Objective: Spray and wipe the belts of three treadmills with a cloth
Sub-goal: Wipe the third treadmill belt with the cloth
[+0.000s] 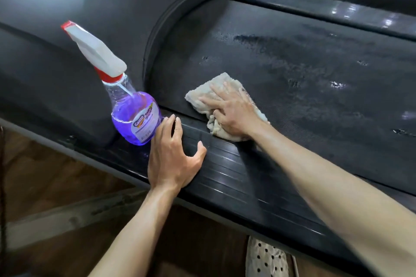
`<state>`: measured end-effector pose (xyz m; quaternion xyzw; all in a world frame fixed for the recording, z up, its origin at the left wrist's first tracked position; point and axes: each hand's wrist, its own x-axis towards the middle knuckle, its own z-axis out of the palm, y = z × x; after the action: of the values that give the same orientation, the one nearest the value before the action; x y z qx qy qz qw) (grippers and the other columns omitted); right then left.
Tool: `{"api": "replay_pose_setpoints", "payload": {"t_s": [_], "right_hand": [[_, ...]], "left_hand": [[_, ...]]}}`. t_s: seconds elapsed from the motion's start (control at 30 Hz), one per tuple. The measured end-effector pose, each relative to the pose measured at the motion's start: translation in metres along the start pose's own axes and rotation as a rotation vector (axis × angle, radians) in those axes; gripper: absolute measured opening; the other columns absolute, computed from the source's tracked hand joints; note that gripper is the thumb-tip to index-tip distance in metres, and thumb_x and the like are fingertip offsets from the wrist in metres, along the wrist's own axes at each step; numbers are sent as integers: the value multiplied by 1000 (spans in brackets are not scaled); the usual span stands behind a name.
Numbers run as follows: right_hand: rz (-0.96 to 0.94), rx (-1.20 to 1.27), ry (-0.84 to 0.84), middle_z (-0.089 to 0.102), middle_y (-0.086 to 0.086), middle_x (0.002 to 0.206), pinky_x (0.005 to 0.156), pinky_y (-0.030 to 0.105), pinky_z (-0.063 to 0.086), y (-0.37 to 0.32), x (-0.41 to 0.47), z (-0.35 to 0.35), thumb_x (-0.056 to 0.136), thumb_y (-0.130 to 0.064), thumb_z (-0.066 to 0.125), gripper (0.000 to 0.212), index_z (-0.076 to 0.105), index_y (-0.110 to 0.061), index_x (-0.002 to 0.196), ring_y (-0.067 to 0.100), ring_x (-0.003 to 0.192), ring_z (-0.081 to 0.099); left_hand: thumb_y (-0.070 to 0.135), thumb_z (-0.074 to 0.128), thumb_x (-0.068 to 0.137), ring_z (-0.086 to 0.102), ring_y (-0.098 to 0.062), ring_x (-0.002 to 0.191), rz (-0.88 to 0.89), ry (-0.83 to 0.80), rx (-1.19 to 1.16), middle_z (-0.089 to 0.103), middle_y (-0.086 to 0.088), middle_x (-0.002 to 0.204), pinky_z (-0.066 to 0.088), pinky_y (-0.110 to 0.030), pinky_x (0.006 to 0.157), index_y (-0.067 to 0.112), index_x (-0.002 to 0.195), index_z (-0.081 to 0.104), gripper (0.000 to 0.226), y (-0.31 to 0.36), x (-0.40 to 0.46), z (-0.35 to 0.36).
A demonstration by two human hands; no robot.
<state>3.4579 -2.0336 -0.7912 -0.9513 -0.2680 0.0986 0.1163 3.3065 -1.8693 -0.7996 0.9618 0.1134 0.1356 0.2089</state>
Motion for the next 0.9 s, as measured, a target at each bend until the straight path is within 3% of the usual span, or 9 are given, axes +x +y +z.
{"api": "replay_pose_setpoints", "payload": {"t_s": [0.13,0.27,0.4,0.5,0.57,0.7,0.8,0.9], "right_hand": [[46,6,11,13,-16,171,127,53,2,36,-17,-4,89,-42,24,64,40,-54,150,24,160,3],[169,6,34,12,-10,173,126,56,-2,12,35,-8,103,-37,32,51,42,-54,150,26,160,1],[-37,15,2,15,-8,172,126,54,-6,-14,34,-4,102,-34,38,52,43,-50,151,26,160,-1],[-150,5,-2,23,-10,170,127,50,2,9,5,-3,85,-50,18,70,46,-49,149,26,159,8],[-127,-24,35,28,-8,168,128,45,4,28,12,-5,78,-54,11,80,49,-47,148,27,159,14],[40,-73,45,24,-8,170,127,52,3,-7,61,-1,93,-49,19,61,41,-55,150,25,158,11],[-122,-54,4,24,-8,170,126,53,3,-36,69,4,86,-47,19,68,46,-52,148,23,158,12],[-277,-26,-8,25,-9,169,128,49,3,-5,41,3,82,-50,16,73,51,-47,146,22,159,12]], "left_hand": [[51,60,80,38,-25,144,-5,11,-3,48,-10,151,32,-36,120,2,143,52,80,1,0,2],[51,56,80,38,-26,143,7,5,24,48,-12,151,30,-36,121,0,143,53,81,2,0,3],[52,55,81,37,-26,144,6,0,30,48,-12,151,30,-38,121,0,143,52,81,2,0,2],[52,55,81,37,-26,144,1,5,38,47,-12,152,31,-37,121,0,143,52,81,1,1,1],[53,54,82,37,-26,144,0,-4,34,47,-11,151,31,-37,121,0,143,52,80,2,0,0],[52,52,87,37,-25,143,10,-13,33,47,-11,151,30,-37,121,0,144,51,77,2,1,0],[49,52,88,36,-25,144,8,-16,35,46,-10,151,31,-39,121,1,144,51,74,2,1,-1],[47,52,87,35,-24,145,5,-14,22,46,-10,152,32,-40,120,1,145,50,73,1,1,0]]}}
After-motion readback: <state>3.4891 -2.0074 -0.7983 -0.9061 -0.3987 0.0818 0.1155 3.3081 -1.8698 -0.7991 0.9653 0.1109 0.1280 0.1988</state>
